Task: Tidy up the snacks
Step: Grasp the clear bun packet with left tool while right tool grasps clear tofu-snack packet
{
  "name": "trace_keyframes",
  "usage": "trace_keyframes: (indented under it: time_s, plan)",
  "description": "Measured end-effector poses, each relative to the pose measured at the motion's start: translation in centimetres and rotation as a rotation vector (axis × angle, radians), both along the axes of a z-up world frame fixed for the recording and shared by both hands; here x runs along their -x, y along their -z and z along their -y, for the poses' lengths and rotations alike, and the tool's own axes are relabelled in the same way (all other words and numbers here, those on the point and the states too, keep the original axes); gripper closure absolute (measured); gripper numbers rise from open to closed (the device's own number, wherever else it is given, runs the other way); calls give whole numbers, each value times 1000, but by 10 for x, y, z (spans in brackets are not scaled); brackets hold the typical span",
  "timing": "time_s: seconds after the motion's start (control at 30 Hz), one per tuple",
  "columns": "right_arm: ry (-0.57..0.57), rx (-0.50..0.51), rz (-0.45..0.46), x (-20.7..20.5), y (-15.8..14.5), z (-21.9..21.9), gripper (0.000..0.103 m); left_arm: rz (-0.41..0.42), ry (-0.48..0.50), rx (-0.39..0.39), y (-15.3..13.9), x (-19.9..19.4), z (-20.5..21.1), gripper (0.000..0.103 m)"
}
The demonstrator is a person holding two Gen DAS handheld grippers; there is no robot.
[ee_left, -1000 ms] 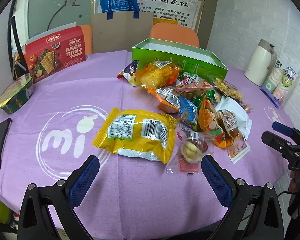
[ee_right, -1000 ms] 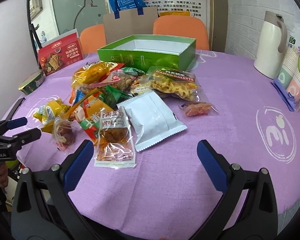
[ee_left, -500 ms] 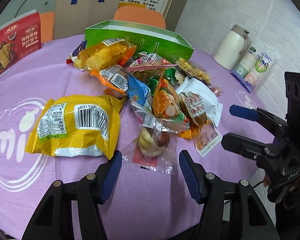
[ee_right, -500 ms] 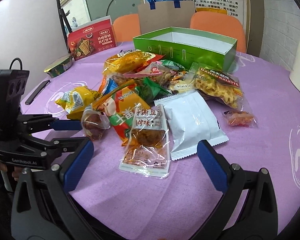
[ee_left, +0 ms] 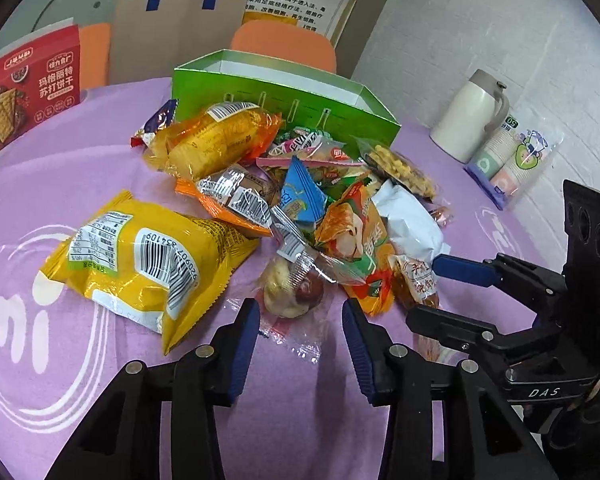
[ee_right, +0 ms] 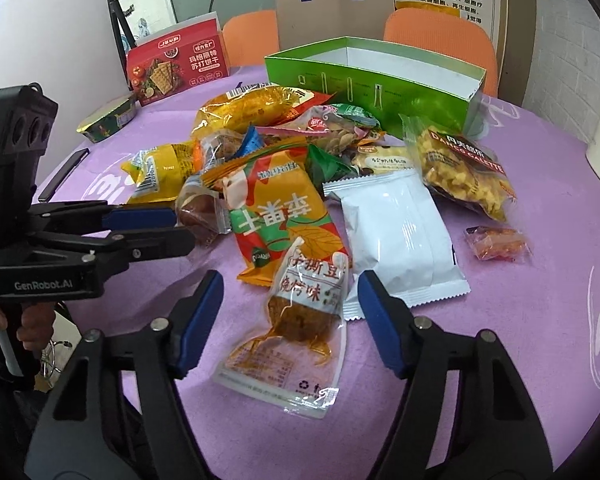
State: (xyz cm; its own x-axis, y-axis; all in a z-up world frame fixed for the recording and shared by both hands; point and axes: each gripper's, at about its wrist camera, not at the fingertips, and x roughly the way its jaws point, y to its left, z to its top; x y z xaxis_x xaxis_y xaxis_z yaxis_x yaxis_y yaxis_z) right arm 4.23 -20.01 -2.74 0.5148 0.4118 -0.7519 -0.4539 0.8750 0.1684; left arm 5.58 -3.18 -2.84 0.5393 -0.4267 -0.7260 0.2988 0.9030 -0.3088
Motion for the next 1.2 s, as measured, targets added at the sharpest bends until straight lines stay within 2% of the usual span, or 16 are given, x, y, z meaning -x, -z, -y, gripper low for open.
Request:
trace_keyframes:
  time_s: [0.07,0.17,0.27,0.37,0.43,0.47,0.5,0.57,0.63,0.73,0.83,0.87,0.9,0.97,1.07,1.2]
  plan:
    - [-1,-11,-19,2,2,1,34,5,-10,16,-2,-5,-2,49]
    - [14,-4,-46,4,8,3,34,6,0,25,-3,-13,-1,48]
    - [36,-22,-71,1,14,5,38,32,31,-30,-3,-17,6,48]
    - [37,-10,-68,0,14,0,39,-1,25,-49,1,-21,8,47]
    - [32,3,-57,2,14,-2,39,-10,23,-25,-2,-20,6,43]
    - [33,4,-56,2,14,-3,39,5,19,-13,-4,-18,6,33]
    - [35,2,-57,2,14,-3,39,25,8,-10,-7,-18,5,27]
    - [42,0,-57,2,15,-1,41,50,-4,-25,-9,-21,5,27]
    - [48,-3,-55,2,15,-1,43,36,24,-53,-5,-27,10,27]
    - [49,-15,-52,4,14,2,47,21,49,-72,1,-29,14,29]
    - [52,-19,-47,4,15,2,47,20,85,-75,2,-26,17,41]
    - [53,-16,-42,4,15,2,49,15,96,-84,4,-26,20,49]
    - [54,-10,-32,4,14,1,51,14,103,-102,5,-25,22,50]
    - [63,2,-2,5,12,1,64,26,107,-113,4,-22,24,51]
    - [72,-18,-3,5,9,5,67,15,97,-100,3,-20,19,59]
    - [72,-35,0,9,4,10,67,29,95,-64,-11,-9,11,60]
